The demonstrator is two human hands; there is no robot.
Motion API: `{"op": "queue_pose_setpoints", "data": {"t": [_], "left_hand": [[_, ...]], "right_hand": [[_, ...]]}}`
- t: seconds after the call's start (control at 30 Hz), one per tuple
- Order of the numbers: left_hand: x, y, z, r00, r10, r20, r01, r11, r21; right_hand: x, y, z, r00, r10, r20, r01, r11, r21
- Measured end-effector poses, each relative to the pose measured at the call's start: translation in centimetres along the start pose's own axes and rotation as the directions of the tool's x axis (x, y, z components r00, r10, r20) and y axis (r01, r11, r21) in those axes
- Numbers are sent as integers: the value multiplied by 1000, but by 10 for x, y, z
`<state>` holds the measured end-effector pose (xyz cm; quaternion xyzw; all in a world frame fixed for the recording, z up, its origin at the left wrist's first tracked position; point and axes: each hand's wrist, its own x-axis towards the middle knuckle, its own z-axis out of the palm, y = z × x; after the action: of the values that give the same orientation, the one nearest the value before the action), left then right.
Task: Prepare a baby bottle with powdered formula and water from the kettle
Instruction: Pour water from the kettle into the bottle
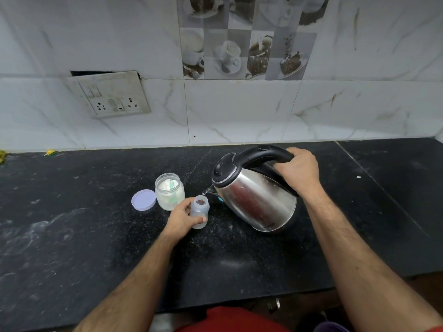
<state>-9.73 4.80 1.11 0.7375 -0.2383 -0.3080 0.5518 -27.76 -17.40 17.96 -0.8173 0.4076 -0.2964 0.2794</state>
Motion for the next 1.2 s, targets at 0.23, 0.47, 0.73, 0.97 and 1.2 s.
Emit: {"op": "queue_pose_setpoints", "data": {"t": [0.23,0.47,0.73,0.97,1.2], "left_hand": [[3,-3,0,1000,-17,4,17,1000,-4],[4,-5,0,1000,-29,-8,29,1000,-6],[6,-4,-1,999,-50,2,50,999,5],[6,-7,-2,999,-48,-11,48,999,5],[5,-6,-4,999,-51,-7,51,999,0]], "right_hand": [[4,0,-1,1000,-2,-3,2,1000,-3],[5,-3,-2,1000,-13,-3,13,1000,-18],[6,-8,-5,1000,-19,1,19,1000,-11],[7,-12,-9,1000,-5,1,5,1000,13],[10,-13,-10,1000,-17,-3,17,1000,9]]}}
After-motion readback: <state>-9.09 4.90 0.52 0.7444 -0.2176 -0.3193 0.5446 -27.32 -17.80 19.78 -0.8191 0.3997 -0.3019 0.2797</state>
